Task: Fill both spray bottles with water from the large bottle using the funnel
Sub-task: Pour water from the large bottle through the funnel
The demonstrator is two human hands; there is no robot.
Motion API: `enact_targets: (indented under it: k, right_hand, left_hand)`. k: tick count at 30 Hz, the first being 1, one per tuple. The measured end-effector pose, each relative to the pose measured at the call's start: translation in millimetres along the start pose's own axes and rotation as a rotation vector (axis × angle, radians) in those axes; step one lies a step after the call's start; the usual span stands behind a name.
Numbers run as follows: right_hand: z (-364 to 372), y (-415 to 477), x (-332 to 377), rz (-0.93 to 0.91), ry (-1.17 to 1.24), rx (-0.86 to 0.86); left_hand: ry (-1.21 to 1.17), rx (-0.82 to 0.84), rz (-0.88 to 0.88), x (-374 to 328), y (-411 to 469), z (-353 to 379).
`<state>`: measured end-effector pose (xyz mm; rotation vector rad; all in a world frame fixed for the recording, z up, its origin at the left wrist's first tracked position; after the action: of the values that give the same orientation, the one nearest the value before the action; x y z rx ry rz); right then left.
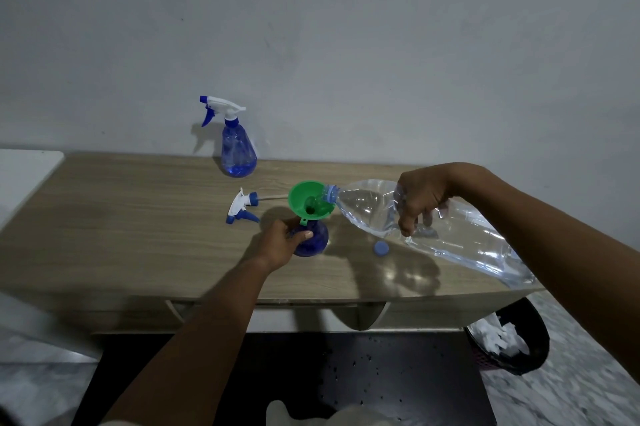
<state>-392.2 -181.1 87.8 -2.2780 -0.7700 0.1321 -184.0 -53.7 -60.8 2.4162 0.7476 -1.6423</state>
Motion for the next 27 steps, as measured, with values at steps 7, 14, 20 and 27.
enact_targets:
  k: [7,14,20,27]
  right_hand:
    - [-0.7,-0.8,0.9,0.002,-0.007,-0.001]
    - [-1.4,-0.1,0.4,0.001,-0.006,0.003]
    - [-1.3,-0.1,0.7,0.004,-0.008,0.003]
    - [-1.0,-0.6,-0.6,0.007,-0.012,0.001]
  left_hand:
    - [0.028,-0.002,-0.033,3.7,-0.9,-1.5]
    - [0.068,-0.011,-0.038,6.3,0.3,-2.1]
    - [0.085,-0.015,-0.038,7.4,1.6,-1.5]
    - [0.035,-0.004,-0.013,-0.9,-0.4,2.4]
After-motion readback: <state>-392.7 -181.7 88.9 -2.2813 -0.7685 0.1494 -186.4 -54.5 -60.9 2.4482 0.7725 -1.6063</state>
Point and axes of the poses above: each hand's wrist, its own y-axis towards the middle knuckle, its own z-axis out of the palm, x = y × z, the point moved 8 cm from there along y, towards the middle knuckle, and after that the axes turned 6 degrees about -x, right-handed, at the moved point
